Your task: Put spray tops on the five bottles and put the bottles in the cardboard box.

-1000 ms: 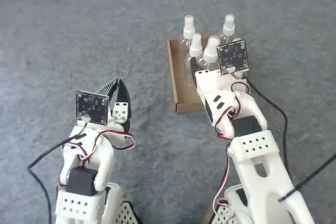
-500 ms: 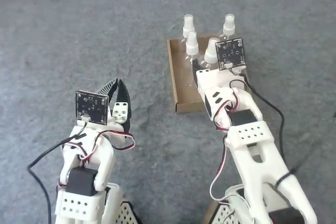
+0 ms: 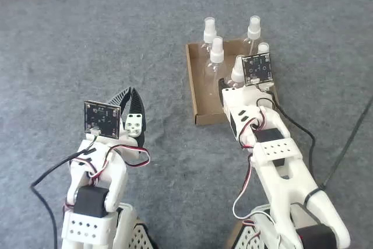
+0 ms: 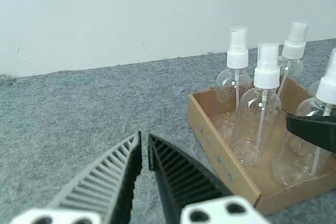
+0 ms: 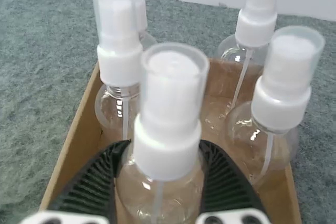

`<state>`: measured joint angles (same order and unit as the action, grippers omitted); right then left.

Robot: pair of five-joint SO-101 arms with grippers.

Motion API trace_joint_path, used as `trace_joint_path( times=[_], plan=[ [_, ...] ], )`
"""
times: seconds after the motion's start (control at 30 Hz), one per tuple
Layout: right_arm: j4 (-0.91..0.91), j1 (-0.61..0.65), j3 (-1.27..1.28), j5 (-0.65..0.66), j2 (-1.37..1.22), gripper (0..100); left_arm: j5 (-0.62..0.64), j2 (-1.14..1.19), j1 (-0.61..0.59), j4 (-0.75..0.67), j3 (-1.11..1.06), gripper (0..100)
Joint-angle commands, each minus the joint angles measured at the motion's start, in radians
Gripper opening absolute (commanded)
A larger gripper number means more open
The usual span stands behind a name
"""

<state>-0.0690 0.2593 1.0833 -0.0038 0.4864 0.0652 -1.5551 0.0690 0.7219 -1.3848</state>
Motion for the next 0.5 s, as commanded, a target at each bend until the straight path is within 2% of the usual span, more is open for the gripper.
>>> trace_joint_path(
  times=[0.0, 0.2, 0.47],
  plan=[
    [0.035, -0.002, -0.012, -0.005, -0.022, 0.6, 0.008, 0.008, -0.005, -0.02, 0.007, 1],
    [0.107, -0.004, -0.02, -0.005, -0.116, 0.9, 0.009, 0.008, -0.005, -0.02, 0.007, 1],
    [0.108, 0.025, -0.014, -0.003, -0.13, 1.0, 0.006, 0.008, -0.005, -0.02, 0.007, 1]
  ],
)
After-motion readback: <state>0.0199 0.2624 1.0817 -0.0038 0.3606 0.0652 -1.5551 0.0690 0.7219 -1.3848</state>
